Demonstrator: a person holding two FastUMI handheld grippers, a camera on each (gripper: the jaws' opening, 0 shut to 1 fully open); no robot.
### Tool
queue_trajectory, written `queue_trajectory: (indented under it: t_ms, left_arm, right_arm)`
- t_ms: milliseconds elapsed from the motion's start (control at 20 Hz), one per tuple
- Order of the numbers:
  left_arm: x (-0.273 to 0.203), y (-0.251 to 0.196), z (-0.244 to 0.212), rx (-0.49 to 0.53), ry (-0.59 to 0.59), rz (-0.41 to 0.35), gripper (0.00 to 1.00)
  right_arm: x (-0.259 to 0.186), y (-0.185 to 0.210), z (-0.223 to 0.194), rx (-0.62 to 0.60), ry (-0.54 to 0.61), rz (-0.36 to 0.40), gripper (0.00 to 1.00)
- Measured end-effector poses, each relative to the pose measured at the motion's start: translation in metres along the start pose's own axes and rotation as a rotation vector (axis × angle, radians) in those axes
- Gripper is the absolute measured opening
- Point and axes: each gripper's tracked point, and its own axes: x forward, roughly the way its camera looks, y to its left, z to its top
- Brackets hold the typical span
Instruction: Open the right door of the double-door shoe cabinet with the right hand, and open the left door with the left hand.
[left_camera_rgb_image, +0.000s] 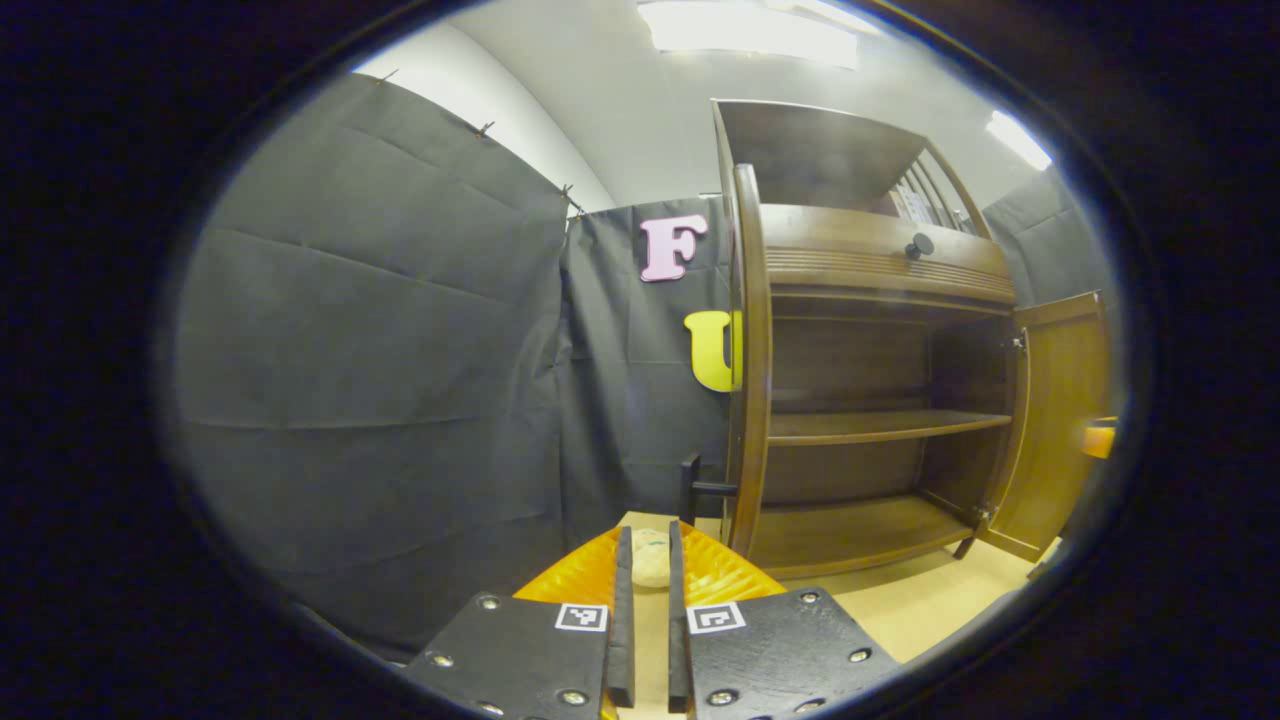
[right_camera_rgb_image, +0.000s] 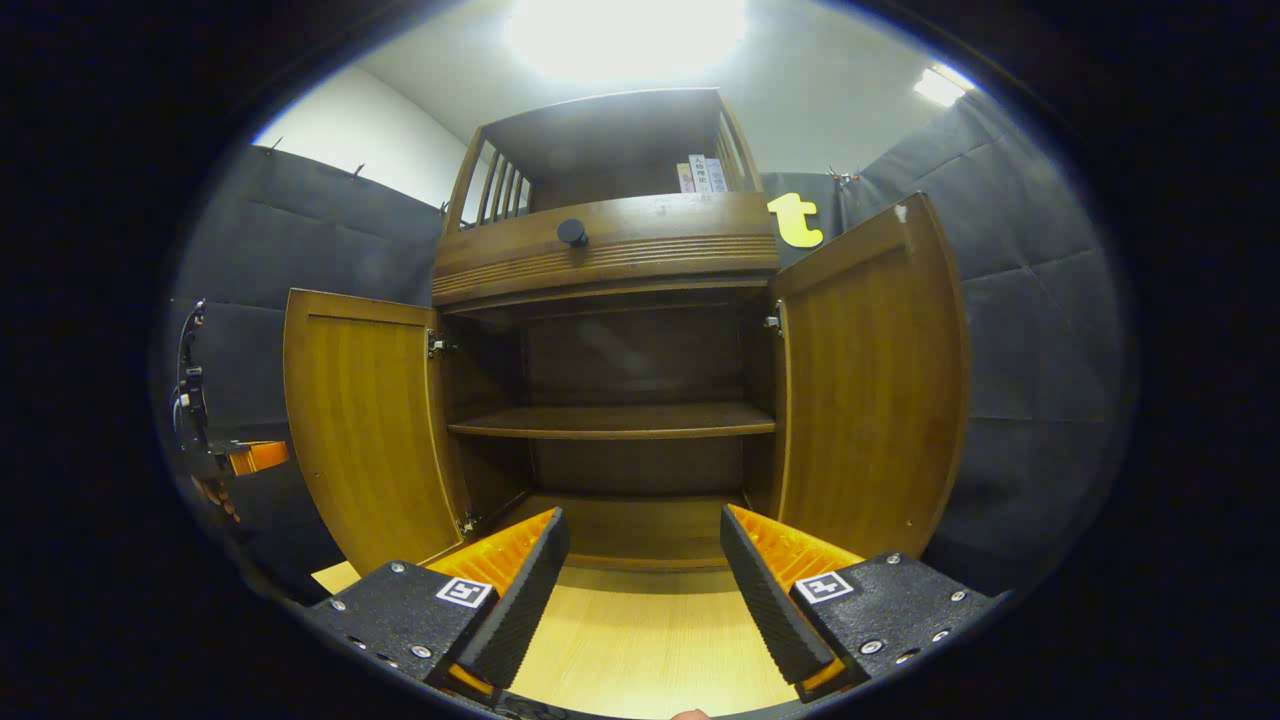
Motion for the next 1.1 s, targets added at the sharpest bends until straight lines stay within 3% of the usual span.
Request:
queue_trajectory:
  t_ms: [350, 400, 450, 500, 950, 1100]
  left_arm:
    - [-0.047, -0.037, 0.022, -0.003, -0.030, -0.013, 0.14]
    - [-0.053, -0.041, 0.026, 0.001, -0.037, -0.014, 0.10]
    - [-0.059, -0.045, 0.029, 0.002, -0.039, -0.014, 0.10]
    - [-0.065, -0.049, 0.029, 0.000, -0.039, -0.020, 0.19]
    - [-0.089, -0.074, 0.039, 0.030, -0.042, -0.065, 0.41]
    - [-0.098, -0.075, 0.037, 0.031, -0.041, -0.069, 0.78]
  right_arm:
    - [-0.044, -0.040, 0.018, -0.020, -0.033, -0.024, 0.94]
    - [-0.048, -0.046, 0.018, -0.022, -0.035, -0.027, 0.91]
    - [-0.053, -0.051, 0.019, -0.022, -0.036, -0.029, 0.94]
    - [-0.059, -0.054, 0.017, -0.020, -0.034, -0.030, 0.91]
    - [-0.093, -0.079, 0.018, -0.007, -0.039, -0.061, 0.92]
    - [-0.099, -0.080, 0.016, -0.016, -0.038, -0.072, 0.91]
